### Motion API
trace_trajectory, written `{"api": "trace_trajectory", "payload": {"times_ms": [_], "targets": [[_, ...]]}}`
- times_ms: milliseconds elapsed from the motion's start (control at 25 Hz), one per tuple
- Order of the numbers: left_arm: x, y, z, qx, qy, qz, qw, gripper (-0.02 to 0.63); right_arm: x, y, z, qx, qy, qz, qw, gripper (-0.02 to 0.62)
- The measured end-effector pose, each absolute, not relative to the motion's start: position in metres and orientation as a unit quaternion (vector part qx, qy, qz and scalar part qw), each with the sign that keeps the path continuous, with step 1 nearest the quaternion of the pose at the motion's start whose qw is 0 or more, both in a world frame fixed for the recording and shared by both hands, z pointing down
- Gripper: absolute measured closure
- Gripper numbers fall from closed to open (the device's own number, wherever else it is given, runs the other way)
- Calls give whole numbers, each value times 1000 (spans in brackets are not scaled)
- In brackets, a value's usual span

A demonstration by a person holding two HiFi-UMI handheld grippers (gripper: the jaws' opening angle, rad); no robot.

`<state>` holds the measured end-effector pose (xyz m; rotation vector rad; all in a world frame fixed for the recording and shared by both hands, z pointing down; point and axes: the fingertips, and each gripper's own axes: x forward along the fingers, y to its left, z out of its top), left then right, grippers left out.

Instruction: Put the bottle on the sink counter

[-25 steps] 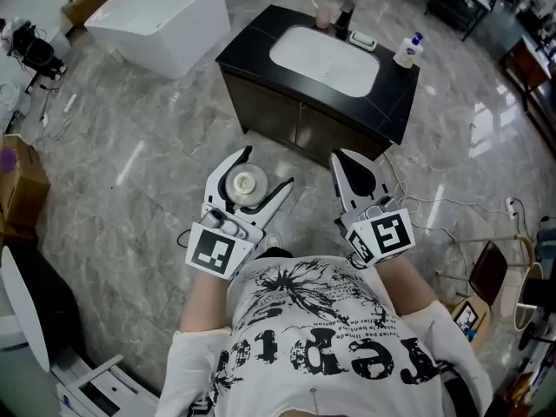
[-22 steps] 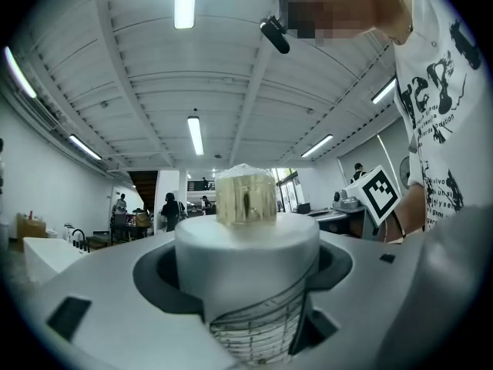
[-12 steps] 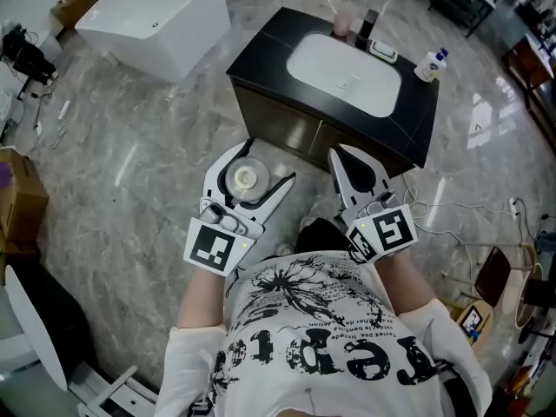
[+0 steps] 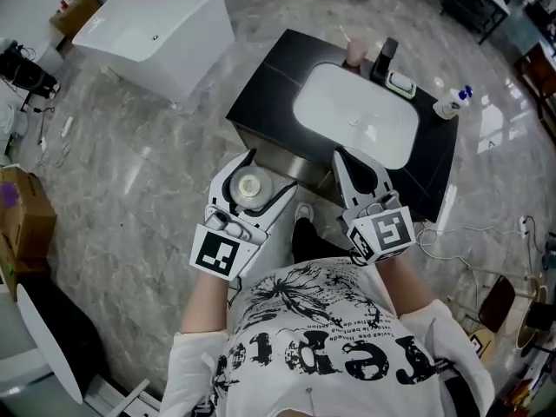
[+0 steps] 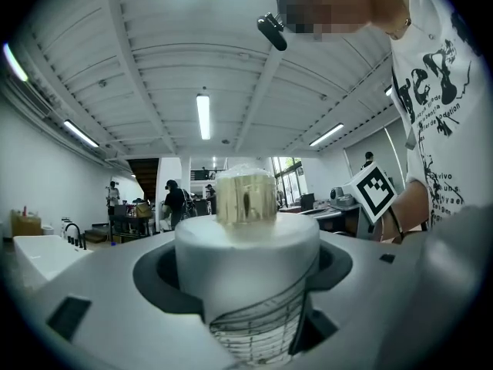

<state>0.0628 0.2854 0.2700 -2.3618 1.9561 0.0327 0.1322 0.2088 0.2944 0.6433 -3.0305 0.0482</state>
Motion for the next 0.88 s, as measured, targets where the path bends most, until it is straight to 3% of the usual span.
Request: {"api": "trace_trajectory", "payload": {"times_ms": [360,880], "targets": [[-9,109,278,-775,632,-1,15,256,58,39,305,209,-977,36,37,580],[-71,-47,327,-809,588,-21,-13,256,-2,-87,343,246,-965,47,74,580]]}}
